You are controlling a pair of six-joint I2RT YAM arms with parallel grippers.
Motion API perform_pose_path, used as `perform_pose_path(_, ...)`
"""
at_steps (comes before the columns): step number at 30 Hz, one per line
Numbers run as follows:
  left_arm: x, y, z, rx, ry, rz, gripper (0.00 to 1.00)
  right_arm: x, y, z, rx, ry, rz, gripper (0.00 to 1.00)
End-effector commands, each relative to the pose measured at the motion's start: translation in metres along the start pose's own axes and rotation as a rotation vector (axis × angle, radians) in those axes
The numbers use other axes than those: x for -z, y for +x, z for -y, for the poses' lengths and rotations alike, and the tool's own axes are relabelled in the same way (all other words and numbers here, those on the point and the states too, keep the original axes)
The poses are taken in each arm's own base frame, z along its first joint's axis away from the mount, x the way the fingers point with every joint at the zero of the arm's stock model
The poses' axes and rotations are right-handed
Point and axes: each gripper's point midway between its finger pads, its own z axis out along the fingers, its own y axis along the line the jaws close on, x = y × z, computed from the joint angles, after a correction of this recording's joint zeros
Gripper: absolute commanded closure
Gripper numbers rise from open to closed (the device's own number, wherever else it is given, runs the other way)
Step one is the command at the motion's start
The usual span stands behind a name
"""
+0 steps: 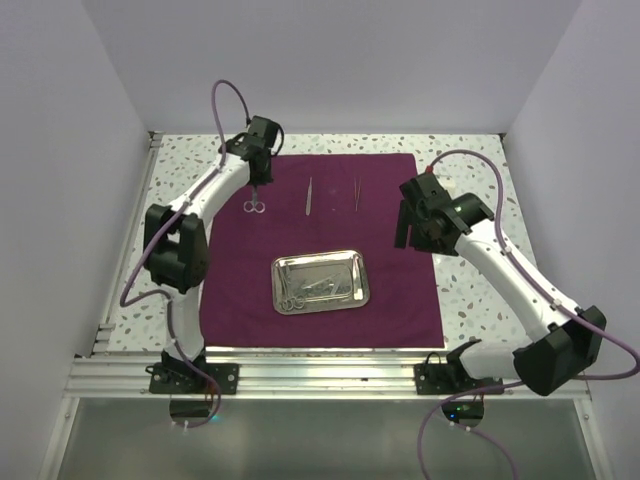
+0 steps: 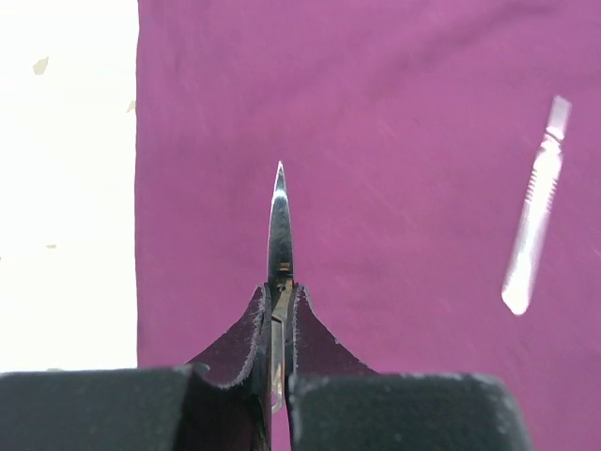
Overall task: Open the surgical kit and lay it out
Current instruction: Place the medical item in the surgical kit, then pick up the medical item from the container.
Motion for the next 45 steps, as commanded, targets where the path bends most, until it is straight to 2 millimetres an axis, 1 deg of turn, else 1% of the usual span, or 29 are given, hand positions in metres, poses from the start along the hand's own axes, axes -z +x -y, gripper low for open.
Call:
perform_pose_path(1,-0.036,-0.035,0.004,-0.068,0.051,0.088,1.0,0.003,-0.014,0.002,-0.031,0.037,0.028,0.15)
perform_pose_path(3,-0.052,-0.045,0.002,-0.042,0.068,0.096,1.0,0.0,-0.013,0.002,-0.029,0.05,0.018,0.15)
perform_pose_path(4,-0.062,-0.049,-0.004,-0.022,0.059,0.091,1.0,0.0,-0.015,0.001,-0.034,0.051,0.02,0.15)
perform_pose_path(5,-0.075,-0.055,-0.002,-0.01,0.065,0.094,1.0,-0.001,-0.014,0.001,-0.035,0.055,0.016,0.15)
perform_pose_path(8,-0.096,-0.065,0.0,0.0,0.066,0.1,1.0,-0.003,-0.015,-0.001,-0.042,0.059,0.012,0.15)
perform_pose_path(9,-0.101,-0.067,-0.005,0.007,0.035,0.103,0.98,-0.004,-0.015,-0.002,-0.043,0.056,0.01,0.15)
perform_pose_path(10,-0.107,-0.071,-0.006,0.016,0.019,0.11,0.94,-0.005,-0.014,-0.003,-0.041,0.058,0.005,0.15)
perform_pose_path(11,-0.107,-0.073,-0.006,0.023,0.013,0.111,0.81,-0.006,-0.014,-0.003,-0.042,0.058,0.003,0.15)
perform_pose_path(12,-0.107,-0.073,-0.005,0.025,0.017,0.113,0.75,-0.006,-0.014,-0.003,-0.04,0.059,0.002,0.15)
perform_pose_path(13,-0.103,-0.077,-0.006,0.028,0.02,0.121,0.71,-0.006,-0.013,-0.003,-0.037,0.06,-0.001,0.15)
perform_pose_path(15,-0.094,-0.078,-0.007,0.04,0.026,0.117,0.49,-0.005,-0.015,-0.002,-0.031,0.06,0.004,0.15)
perform_pose_path(16,-0.089,-0.078,-0.008,0.047,0.026,0.117,0.43,-0.005,-0.015,-0.002,-0.029,0.061,0.006,0.15)
perform_pose_path(17,-0.076,-0.078,-0.012,0.061,0.025,0.115,0.38,-0.004,-0.015,-0.002,-0.027,0.058,0.01,0.15)
perform_pose_path(19,-0.063,-0.069,-0.016,0.064,0.018,0.092,0.38,-0.005,-0.014,-0.003,-0.017,0.05,0.008,0.15)
perform_pose_path(20,-0.04,-0.072,-0.02,0.079,0.017,0.096,0.42,-0.004,-0.013,-0.003,-0.015,0.04,0.008,0.15)
perform_pose_path(22,-0.015,-0.061,-0.012,0.068,0.026,0.083,0.48,-0.006,-0.011,-0.004,-0.005,0.03,0.006,0.15)
perform_pose_path(23,0.008,-0.048,-0.012,0.068,0.034,0.07,0.51,-0.007,-0.009,-0.005,-0.003,0.02,0.001,0.15)
perform_pose_path(24,0.02,-0.039,-0.009,0.063,0.034,0.062,0.52,-0.006,-0.01,-0.007,-0.003,0.002,0.014,0.15)
perform_pose_path(25,0.044,-0.017,0.006,0.028,0.06,0.048,0.53,-0.009,-0.005,-0.006,0.003,0.001,0.005,0.15)
perform_pose_path(26,0.056,-0.001,0.012,0.039,0.063,0.024,0.55,-0.011,-0.002,-0.006,0.007,-0.005,0.003,0.15)
perform_pose_path(27,0.07,0.018,0.031,0.016,0.095,0.006,0.57,-0.013,0.002,-0.008,0.006,-0.022,0.0,0.15)
perform_pose_path(28,0.081,0.047,0.031,0.01,0.104,-0.037,0.58,-0.014,0.004,-0.008,0.006,-0.025,-0.005,0.15)
perform_pose_path(29,0.088,0.063,0.038,0.061,0.122,-0.066,0.6,-0.015,0.007,-0.009,0.01,-0.035,-0.011,0.15)
perform_pose_path(30,0.098,0.083,0.053,0.06,0.17,-0.098,0.61,-0.018,0.013,-0.01,0.012,-0.044,-0.024,0.15)
perform_pose_path(31,0.101,0.107,0.051,0.098,0.166,-0.134,0.61,-0.018,0.015,-0.009,0.012,-0.052,-0.024,0.15)
perform_pose_path(34,0.104,0.15,0.059,0.139,0.188,-0.199,0.64,-0.018,0.022,-0.009,0.016,-0.072,-0.034,0.15)
perform_pose_path(37,0.102,0.181,0.07,0.156,0.205,-0.246,0.67,-0.016,0.027,-0.008,0.027,-0.087,-0.036,0.15)
perform_pose_path(41,0.094,0.209,0.077,0.157,0.163,-0.286,0.69,-0.012,0.029,0.0,0.052,-0.081,-0.026,0.15)
perform_pose_path(45,0.088,0.216,0.084,0.147,0.149,-0.289,0.69,-0.01,0.031,0.004,0.065,-0.079,-0.018,0.15)
